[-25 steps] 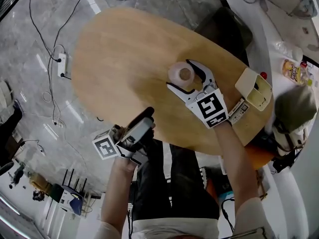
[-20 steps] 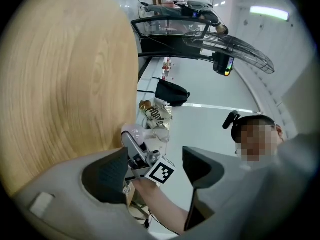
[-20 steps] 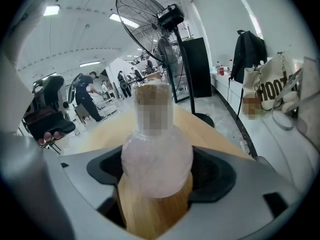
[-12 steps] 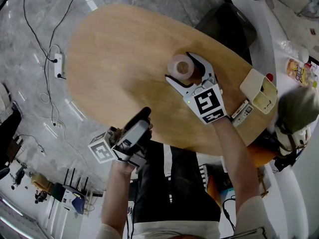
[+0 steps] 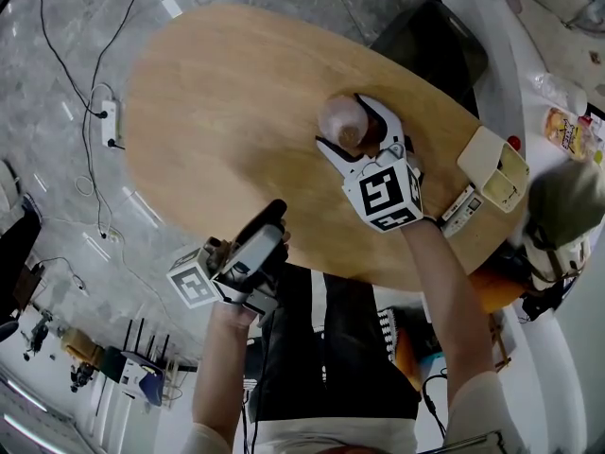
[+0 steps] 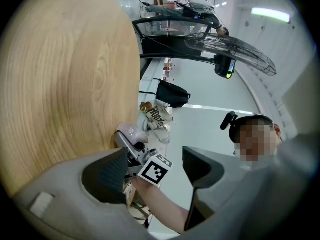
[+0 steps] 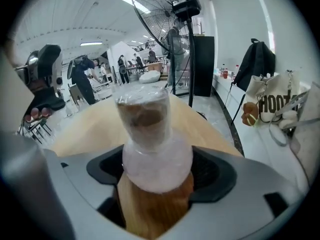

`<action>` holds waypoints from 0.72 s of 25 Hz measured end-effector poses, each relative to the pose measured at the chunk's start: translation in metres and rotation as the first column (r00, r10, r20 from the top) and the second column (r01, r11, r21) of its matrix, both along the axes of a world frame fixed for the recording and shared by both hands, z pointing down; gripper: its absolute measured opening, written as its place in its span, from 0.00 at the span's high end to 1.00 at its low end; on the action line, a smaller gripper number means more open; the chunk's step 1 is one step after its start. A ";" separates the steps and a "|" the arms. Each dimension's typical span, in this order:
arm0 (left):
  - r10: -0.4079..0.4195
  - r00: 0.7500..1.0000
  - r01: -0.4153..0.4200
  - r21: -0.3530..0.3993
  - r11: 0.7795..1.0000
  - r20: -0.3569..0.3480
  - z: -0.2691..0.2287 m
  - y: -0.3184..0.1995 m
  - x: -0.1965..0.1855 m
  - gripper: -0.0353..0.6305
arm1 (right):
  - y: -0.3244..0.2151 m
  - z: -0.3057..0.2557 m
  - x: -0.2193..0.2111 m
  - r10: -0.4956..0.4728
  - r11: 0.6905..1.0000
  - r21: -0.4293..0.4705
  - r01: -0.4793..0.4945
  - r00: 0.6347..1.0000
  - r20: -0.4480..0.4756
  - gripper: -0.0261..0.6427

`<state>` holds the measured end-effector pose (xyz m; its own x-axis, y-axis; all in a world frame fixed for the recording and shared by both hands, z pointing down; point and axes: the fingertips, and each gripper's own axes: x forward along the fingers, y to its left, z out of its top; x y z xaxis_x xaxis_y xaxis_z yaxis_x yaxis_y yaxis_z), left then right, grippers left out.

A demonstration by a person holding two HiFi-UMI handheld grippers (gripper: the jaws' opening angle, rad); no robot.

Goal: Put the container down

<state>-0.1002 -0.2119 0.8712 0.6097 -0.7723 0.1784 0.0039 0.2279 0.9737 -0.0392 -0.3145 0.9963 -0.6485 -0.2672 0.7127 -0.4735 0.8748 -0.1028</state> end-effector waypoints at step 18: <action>0.133 0.991 -0.134 0.146 0.980 0.013 -0.136 0.016 -0.001 0.46 | 0.029 -0.138 0.017 0.173 0.984 0.036 -0.175 0.984 0.040 0.38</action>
